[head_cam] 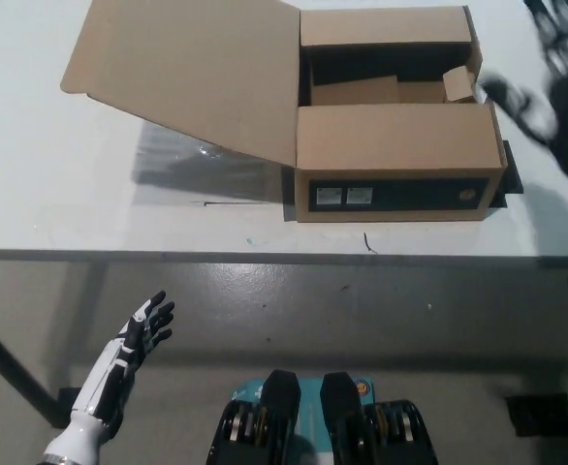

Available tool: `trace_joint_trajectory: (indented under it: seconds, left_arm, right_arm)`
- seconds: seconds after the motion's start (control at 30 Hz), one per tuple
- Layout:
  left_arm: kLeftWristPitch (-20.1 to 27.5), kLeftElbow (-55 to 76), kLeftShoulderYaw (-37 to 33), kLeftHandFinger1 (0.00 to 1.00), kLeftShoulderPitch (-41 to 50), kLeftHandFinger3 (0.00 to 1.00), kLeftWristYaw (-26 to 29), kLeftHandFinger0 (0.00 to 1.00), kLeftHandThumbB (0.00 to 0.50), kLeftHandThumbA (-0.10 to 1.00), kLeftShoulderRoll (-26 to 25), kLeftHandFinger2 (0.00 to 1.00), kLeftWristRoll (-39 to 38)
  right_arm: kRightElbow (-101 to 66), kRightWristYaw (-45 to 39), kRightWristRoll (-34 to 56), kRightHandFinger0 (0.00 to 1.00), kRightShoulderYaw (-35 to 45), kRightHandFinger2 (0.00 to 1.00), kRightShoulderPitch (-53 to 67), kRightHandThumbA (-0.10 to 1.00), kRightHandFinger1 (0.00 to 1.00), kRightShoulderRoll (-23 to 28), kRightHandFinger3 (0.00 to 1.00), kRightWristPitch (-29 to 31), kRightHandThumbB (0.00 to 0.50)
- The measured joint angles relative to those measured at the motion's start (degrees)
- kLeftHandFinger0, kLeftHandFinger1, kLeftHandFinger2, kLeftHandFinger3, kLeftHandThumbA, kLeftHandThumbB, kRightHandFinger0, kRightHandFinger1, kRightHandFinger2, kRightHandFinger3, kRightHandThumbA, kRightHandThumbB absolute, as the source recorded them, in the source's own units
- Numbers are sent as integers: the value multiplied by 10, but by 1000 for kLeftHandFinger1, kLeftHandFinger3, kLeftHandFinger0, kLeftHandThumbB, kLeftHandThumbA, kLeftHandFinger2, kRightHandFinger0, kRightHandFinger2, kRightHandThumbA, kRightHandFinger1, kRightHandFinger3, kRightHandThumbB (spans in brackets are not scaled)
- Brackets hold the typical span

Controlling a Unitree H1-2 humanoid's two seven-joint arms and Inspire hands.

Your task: A small storage box is placed at the center of the table and the robot uses its right hand to slide under its lid and push it upwards to open it

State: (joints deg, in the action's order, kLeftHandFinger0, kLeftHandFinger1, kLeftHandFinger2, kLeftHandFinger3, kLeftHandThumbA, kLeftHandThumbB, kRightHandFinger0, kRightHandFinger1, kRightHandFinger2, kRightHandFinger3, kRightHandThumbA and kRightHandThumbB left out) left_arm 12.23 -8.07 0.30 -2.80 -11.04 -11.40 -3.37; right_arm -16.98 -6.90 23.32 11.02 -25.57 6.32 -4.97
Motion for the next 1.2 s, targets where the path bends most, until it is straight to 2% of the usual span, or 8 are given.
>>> trace_joint_trajectory:
  seconds: [0.27, 0.57, 0.67, 0.73, 0.8, 0.93, 1.07, 1.2]
  left_arm:
    - [1, 1, 1, 1000, -1, 1000, 0, 1000, 280, 1000, 0, 1000, -1]
    - [1, 1, 1, 1000, -3, 1000, 0, 1000, 284, 1000, 0, 1000, -2]
    - [1, 2, 1, 1000, -5, 1000, 0, 1000, 281, 1000, 0, 1000, -3]
    - [0, 3, 1, 1000, -8, 1000, 0, 1000, 274, 1000, 0, 1000, -3]
    - [0, 3, 1, 1000, -11, 1000, 0, 1000, 289, 1000, 0, 1000, -3]
    - [0, 3, 1, 1000, -15, 1000, 0, 1000, 287, 1000, -1, 1000, -4]
    - [0, 3, 1, 1000, -17, 1000, 0, 1000, 284, 1000, -1, 1000, -4]
    - [0, 3, 1, 1000, -19, 1000, -1, 1000, 280, 1000, -1, 1000, -5]
  right_arm:
    - [-106, -13, -39, 1000, 9, 1000, 210, 1000, 1000, 36, 1000, 52, 300]
    - [18, -18, -103, 1000, -28, 1000, 244, 1000, 1000, 36, 1000, 137, 209]
    - [72, -18, -123, 1000, -42, 1000, 244, 1000, 1000, 35, 1000, 159, 153]
    - [121, -19, -140, 1000, -54, 1000, 244, 1000, 1000, 35, 1000, 179, 155]
    - [156, -18, -153, 1000, -60, 1000, 244, 1000, 1000, 35, 1000, 196, 197]
    - [217, -16, -177, 1000, -71, 1000, 243, 1000, 1000, 35, 1000, 215, 156]
    - [239, -15, -192, 1000, -76, 1000, 242, 1000, 1000, 35, 1000, 222, 191]
    - [257, -15, -201, 1000, -80, 1000, 241, 1000, 1000, 35, 1000, 226, 168]
